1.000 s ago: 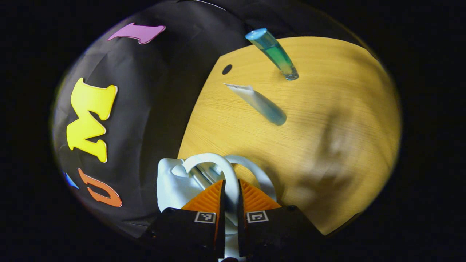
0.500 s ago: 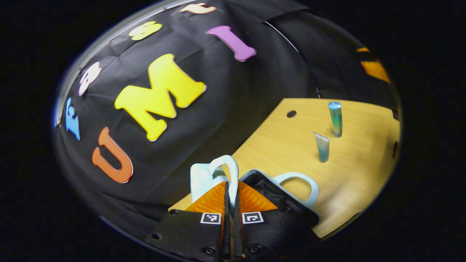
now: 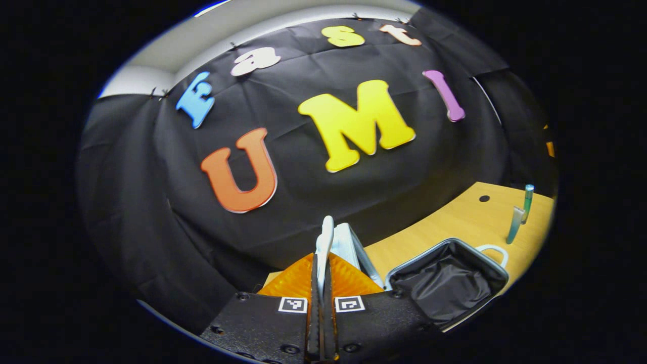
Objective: First open the suitcase, pack the skin care products into it, and then close the suitcase.
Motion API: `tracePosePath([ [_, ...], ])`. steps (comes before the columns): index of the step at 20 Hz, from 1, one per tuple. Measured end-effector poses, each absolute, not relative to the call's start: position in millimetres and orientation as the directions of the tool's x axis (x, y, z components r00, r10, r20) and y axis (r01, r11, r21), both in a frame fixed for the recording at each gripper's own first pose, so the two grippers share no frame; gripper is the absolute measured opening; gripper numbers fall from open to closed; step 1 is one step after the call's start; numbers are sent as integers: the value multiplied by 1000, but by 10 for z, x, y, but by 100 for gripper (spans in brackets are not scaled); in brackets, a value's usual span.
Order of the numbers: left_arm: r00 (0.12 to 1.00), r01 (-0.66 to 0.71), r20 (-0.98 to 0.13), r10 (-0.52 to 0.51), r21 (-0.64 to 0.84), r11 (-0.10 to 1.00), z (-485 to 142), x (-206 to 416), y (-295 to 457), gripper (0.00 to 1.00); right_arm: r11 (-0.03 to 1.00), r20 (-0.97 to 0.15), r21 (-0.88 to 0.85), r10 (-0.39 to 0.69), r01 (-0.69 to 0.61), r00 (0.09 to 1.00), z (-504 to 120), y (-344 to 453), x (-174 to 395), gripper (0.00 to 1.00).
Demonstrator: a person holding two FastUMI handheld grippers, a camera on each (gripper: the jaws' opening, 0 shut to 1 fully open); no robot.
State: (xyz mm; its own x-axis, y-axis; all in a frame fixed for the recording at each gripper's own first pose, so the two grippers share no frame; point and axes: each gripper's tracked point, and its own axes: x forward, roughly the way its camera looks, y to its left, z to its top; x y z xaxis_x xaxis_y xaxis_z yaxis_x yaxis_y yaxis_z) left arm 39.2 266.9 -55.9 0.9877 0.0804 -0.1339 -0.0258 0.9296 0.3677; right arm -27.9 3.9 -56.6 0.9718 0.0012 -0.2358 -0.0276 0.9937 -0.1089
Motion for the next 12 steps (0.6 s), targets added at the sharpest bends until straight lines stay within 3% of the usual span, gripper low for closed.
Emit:
tracePosePath([
  [7, 938, -218, -254, 237, 101, 971, -1691, 547, 3945, 9, 980, -294, -180, 28, -84, 955, -712, 387, -245, 81],
  [12, 868, -302, -439, 232, -96, 948, -2666, 560, 4121, 10, 963, -311, -224, 73, -148, 948, -732, 638, -239, 80],
])
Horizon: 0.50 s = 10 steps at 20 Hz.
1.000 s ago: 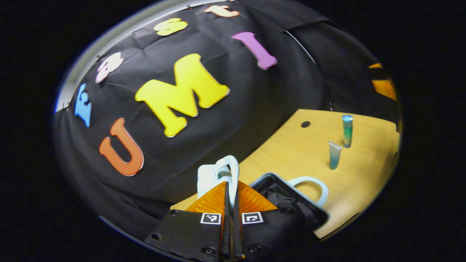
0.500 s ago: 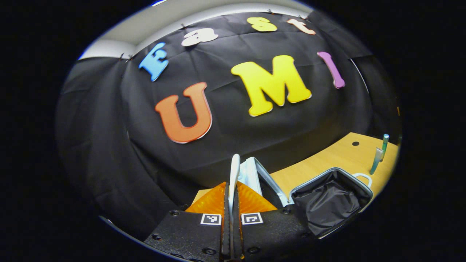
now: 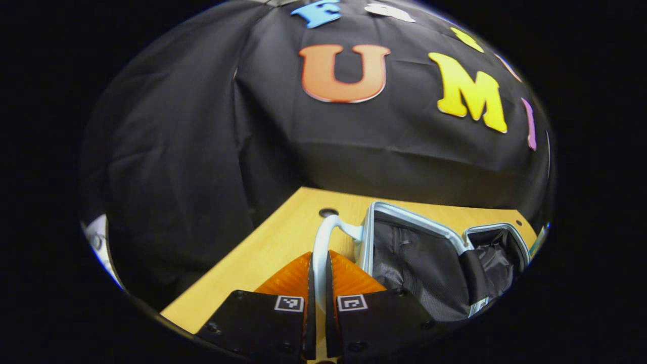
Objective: First open the suitcase, pack the skin care products into it, and then close the suitcase.
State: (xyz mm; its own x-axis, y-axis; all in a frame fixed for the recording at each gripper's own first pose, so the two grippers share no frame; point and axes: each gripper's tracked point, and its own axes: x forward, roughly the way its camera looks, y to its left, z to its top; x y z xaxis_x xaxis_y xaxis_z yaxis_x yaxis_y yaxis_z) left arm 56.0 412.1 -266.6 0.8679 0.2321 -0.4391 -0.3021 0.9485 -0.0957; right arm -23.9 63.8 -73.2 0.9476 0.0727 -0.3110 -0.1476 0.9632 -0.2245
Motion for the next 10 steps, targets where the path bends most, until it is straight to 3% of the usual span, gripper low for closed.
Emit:
tracePosePath([
  [3, 852, -339, -478, 215, -189, 922, -2999, 555, 4033, 15, 962, -324, -222, 82, -160, 943, -764, 720, -198, 80],
  [6, 836, -343, -501, 224, -160, 926, -3129, 537, 4052, 22, 958, -320, -223, 100, -178, 942, -740, 824, -160, 80],
  [8, 827, -353, -498, 262, -97, 931, -3043, 469, 4131, 35, 958, -324, -214, 115, -191, 939, -769, 854, -149, 80],
  [9, 837, -351, -477, 270, -90, 932, -2918, 449, 4125, 60, 960, -322, -205, 117, -190, 940, -766, 844, -136, 80],
  [10, 849, -359, -447, 281, -101, 928, -2747, 429, 4075, 50, 964, -316, -194, 115, -183, 942, -753, 826, -114, 80],
])
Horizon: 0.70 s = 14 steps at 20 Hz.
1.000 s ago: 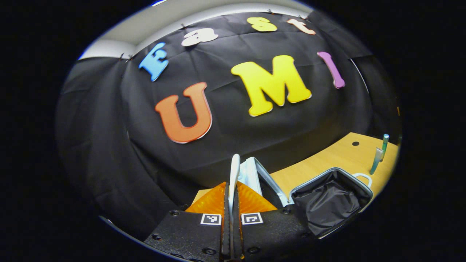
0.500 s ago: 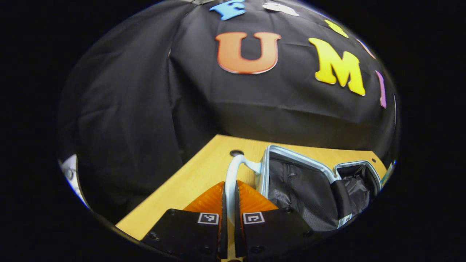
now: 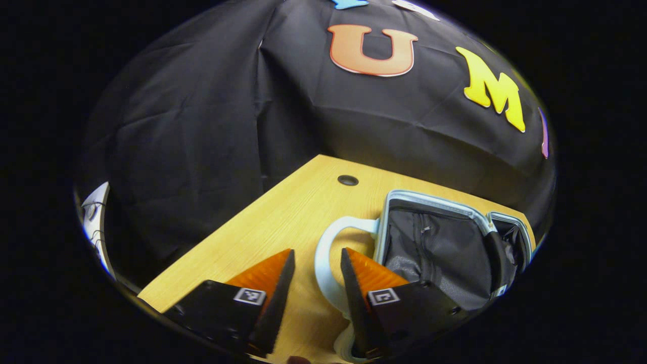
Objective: First open the suitcase, pack the skin care products into it, and then close the suitcase.
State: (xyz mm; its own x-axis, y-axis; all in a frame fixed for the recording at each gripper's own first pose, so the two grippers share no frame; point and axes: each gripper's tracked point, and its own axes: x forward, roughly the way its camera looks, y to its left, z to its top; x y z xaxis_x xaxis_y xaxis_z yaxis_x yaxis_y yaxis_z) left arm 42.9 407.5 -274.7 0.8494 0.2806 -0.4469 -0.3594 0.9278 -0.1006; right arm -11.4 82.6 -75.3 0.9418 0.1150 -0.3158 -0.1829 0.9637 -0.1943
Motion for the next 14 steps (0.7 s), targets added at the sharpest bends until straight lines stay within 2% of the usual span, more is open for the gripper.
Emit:
tracePosePath([
  [1, 871, -329, -429, 240, -146, 933, -2584, 420, 3868, 79, 968, -309, -181, 114, -176, 944, -743, 804, -78, 80],
  [3, 896, -301, -378, 233, -130, 945, -2198, 287, 3501, 86, 976, -307, -147, 112, -163, 945, -760, 753, -39, 80],
  [5, 923, -276, -297, 244, -69, 959, -1775, 226, 3114, 97, 983, -297, -118, 101, -141, 950, -754, 638, -12, 80],
  [8, 941, -272, -200, 274, 36, 962, -1194, -5, 2504, 99, 986, -276, -122, 78, -115, 958, -741, 410, -12, 80],
  [10, 948, -258, -174, 265, 63, 964, -994, -128, 2065, 99, 990, -261, -111, 54, -86, 964, -761, 181, -49, 80],
  [14, 969, -142, -203, 137, -9, 990, -932, -244, 907, 99, 998, -289, -64, 5, -24, 957, -983, -316, -146, 81],
])
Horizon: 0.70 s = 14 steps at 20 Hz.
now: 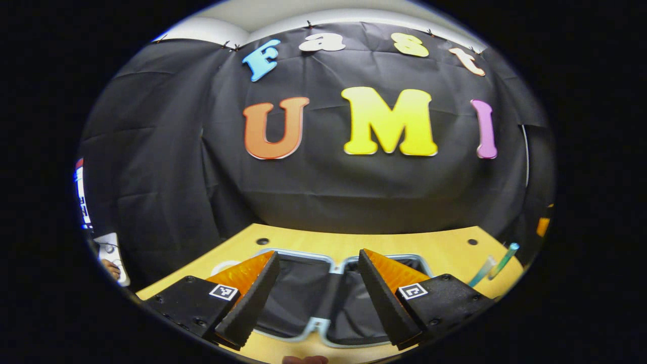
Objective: First open the suitcase, pack the skin care products into it, and then close the suitcase.
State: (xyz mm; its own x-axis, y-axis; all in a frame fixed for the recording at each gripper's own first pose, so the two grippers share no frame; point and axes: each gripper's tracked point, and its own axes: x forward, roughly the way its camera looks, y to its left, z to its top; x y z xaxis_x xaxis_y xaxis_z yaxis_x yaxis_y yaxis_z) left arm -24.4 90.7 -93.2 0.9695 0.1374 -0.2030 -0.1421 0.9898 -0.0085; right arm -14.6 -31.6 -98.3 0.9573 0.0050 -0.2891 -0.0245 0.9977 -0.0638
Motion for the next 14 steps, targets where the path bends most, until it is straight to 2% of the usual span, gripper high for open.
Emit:
tracePosePath([
  [5, 968, 78, -238, -78, -9, 997, -1095, -172, -426, 99, 998, -340, -58, -44, 26, 940, -1246, -972, -262, 81],
  [9, 923, 255, -295, -245, -4, 967, -1518, -225, -1410, 99, 996, -382, -70, -76, 54, 921, -1422, -1446, -359, 81],
  [14, 845, 350, -425, -324, -16, 937, -2354, -115, -2141, 99, 992, -455, -59, -128, 114, 881, -1733, -1877, -525, 80],
])
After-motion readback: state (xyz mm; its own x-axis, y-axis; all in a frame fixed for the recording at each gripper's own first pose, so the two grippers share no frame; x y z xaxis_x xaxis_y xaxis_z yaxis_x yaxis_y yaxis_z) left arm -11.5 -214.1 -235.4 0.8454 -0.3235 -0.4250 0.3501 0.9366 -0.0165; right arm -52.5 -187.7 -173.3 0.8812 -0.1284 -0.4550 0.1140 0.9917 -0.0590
